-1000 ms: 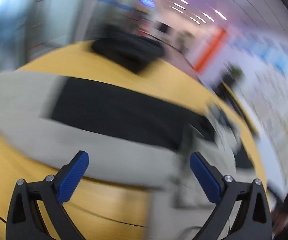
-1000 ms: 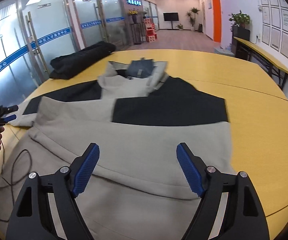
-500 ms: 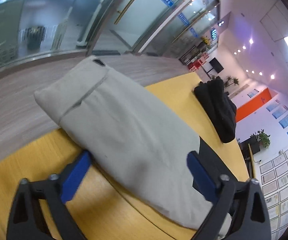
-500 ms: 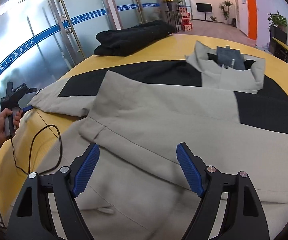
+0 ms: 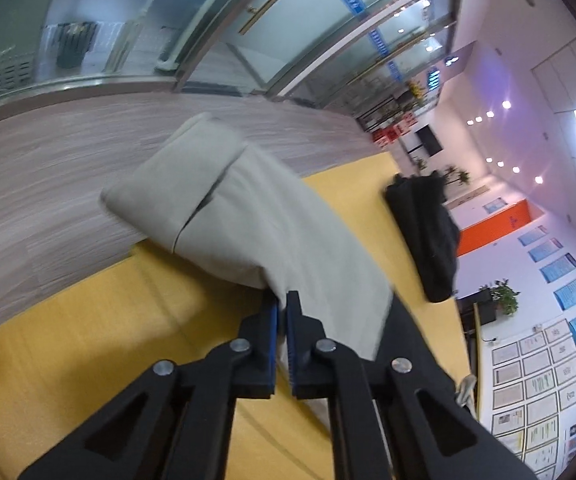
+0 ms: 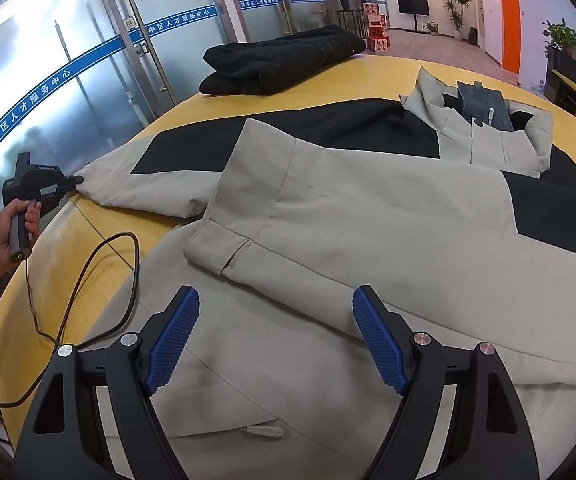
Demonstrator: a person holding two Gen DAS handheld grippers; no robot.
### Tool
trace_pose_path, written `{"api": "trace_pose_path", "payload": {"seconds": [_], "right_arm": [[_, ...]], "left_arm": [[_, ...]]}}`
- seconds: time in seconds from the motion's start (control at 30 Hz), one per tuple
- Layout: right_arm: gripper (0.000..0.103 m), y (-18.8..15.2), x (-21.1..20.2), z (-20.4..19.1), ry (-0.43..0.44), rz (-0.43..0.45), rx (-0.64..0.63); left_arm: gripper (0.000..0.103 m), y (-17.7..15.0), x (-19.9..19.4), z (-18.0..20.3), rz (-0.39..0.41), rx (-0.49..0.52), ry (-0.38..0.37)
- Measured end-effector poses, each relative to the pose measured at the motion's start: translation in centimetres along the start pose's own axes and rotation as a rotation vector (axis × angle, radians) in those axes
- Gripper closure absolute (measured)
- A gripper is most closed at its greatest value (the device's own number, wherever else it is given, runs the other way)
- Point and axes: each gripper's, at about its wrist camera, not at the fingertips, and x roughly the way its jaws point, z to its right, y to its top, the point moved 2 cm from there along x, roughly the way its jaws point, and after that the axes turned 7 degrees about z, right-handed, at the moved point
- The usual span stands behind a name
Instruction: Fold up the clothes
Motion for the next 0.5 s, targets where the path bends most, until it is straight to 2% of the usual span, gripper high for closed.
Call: {"api": "trace_pose_path", "payload": {"seconds": [0.1,0.23,0.33,0.5], "right_arm": [[0.023,-0.1,-1.5,0.5,0.000,0.029,0.020],[0.023,0.0,-3.8,1.4,-0.001,0.080,0.056],[0.023,0.8,-6.7,2.6,-0.007,0.154,0.091],[0.023,1.8,-13.2,6.1,-0.050,0.279,0.133]], "left_arm": [[0.100,-0.4,-1.9,5.3,0.033,0.074,-0.103],[0.100,-3.7,-4.2,15.4,0.020,0.214,-0.286],[0.100,-8.9,-5.5,24.4,-0.047,0.343,-0.442],[0.100,-21.2,-7.0,36.7,-0.216,0.503,-0.652]]}}
